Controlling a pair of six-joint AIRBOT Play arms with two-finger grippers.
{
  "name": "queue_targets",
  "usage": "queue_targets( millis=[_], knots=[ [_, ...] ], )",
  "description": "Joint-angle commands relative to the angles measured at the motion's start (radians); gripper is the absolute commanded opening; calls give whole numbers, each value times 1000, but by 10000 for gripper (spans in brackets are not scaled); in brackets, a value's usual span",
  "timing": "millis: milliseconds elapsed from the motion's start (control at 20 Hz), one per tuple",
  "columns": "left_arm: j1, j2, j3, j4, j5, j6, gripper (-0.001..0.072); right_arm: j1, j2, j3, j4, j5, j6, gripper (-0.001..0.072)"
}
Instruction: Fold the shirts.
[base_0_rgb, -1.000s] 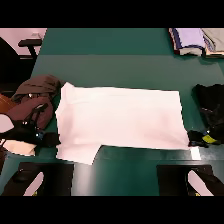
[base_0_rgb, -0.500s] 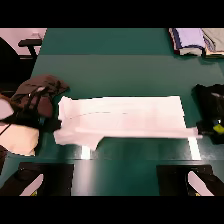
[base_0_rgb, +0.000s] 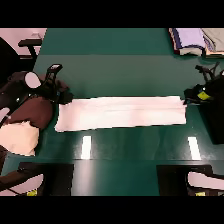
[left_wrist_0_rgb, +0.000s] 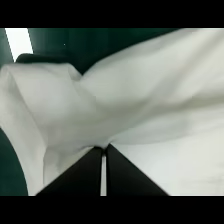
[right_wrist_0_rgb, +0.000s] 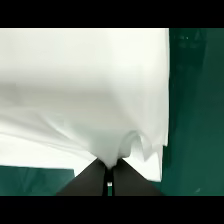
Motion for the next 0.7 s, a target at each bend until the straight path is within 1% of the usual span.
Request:
queue_targets(
  millis=[0, 50, 100, 150, 200, 250, 300, 350, 400, 450, 500, 550, 650],
  knots=[
    [0, -53, 26, 5, 92, 7, 29, -1, -137, 103, 89, -23, -9, 101],
    [0, -53, 34, 5, 89, 7, 186, -8, -158, 121, 127, -23, -20, 262],
    [0, -53, 43, 5, 84, 7, 457, -25, -173, 135, 177, -20, -37, 321],
    [0, -51, 58, 4, 67, 7, 547, -47, -183, 142, 240, -13, -64, 328],
    [0, -51, 77, 5, 41, 7, 550, -77, -183, 142, 278, 2, -95, 330],
    [0, -50, 101, 5, 10, 8, 549, -109, -183, 142, 289, 22, -113, 355],
    [0, -50, 121, 4, -16, 8, 549, -146, -183, 140, 286, 52, -122, 436],
    [-1, -48, 131, -7, -31, 7, 531, -185, -182, 128, 290, 78, -131, 461],
    [0, -48, 132, -37, -37, 8, 336, -231, -180, 103, 290, 100, -138, 462],
    [-1, -48, 132, -74, -40, 8, 113, -272, -180, 75, 290, 108, -145, 465],
    [-1, -48, 132, -116, -36, 9, 25, -312, -180, 30, 290, 99, -146, 522],
    [-1, -48, 132, -164, -26, 10, 26, -349, -181, -12, 290, 84, -148, 542],
    [-1, -49, 132, -261, -4, 19, 26, -406, -183, -103, 319, 38, -196, 540]
  ],
)
